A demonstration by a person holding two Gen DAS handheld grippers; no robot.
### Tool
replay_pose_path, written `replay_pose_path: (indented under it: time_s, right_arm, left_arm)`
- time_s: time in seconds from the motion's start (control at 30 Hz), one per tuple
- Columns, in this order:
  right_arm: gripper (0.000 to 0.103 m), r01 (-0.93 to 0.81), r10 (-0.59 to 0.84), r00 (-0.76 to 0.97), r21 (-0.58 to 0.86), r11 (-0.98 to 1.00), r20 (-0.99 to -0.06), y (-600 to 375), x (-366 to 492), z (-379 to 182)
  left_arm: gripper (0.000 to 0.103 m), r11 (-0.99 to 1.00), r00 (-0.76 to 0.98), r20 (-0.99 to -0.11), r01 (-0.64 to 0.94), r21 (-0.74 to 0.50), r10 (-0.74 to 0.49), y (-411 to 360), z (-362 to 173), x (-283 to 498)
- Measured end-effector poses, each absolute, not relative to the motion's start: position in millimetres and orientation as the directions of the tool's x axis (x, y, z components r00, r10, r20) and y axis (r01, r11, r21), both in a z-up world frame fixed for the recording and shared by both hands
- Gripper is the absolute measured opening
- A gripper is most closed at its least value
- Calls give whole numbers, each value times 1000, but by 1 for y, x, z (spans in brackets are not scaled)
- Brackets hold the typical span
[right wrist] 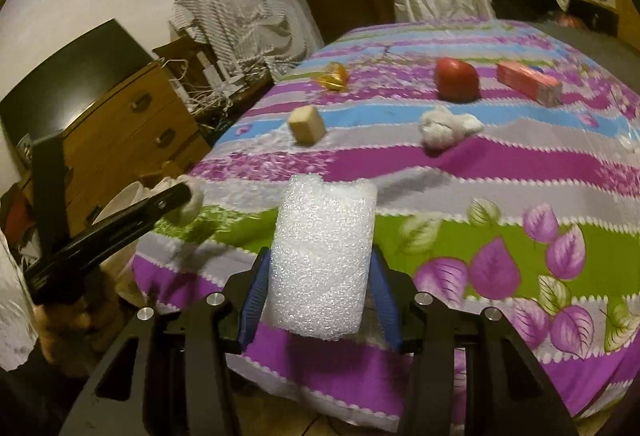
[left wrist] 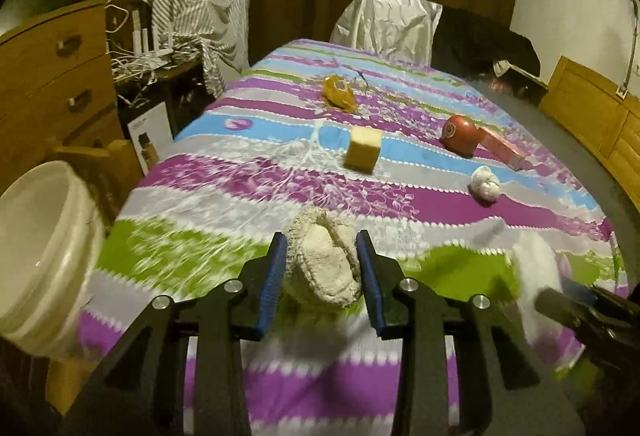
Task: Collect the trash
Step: 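Lift and carry the foam block and tan ball over the white bucket with both tools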
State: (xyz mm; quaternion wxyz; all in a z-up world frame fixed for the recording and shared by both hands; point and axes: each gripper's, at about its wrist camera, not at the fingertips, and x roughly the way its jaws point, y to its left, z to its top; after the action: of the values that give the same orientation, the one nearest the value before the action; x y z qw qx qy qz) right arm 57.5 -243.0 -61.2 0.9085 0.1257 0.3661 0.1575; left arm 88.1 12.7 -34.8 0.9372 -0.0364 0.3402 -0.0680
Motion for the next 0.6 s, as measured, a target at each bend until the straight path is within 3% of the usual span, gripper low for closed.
replay_pose_path:
  time_s: [0.6]
  right_arm:
    - [50, -263, 373, 635, 265, 928, -677, -183, 40, -63]
  left_arm:
    - [34, 1000, 787, -617, 7, -1, -6, 38, -25, 44]
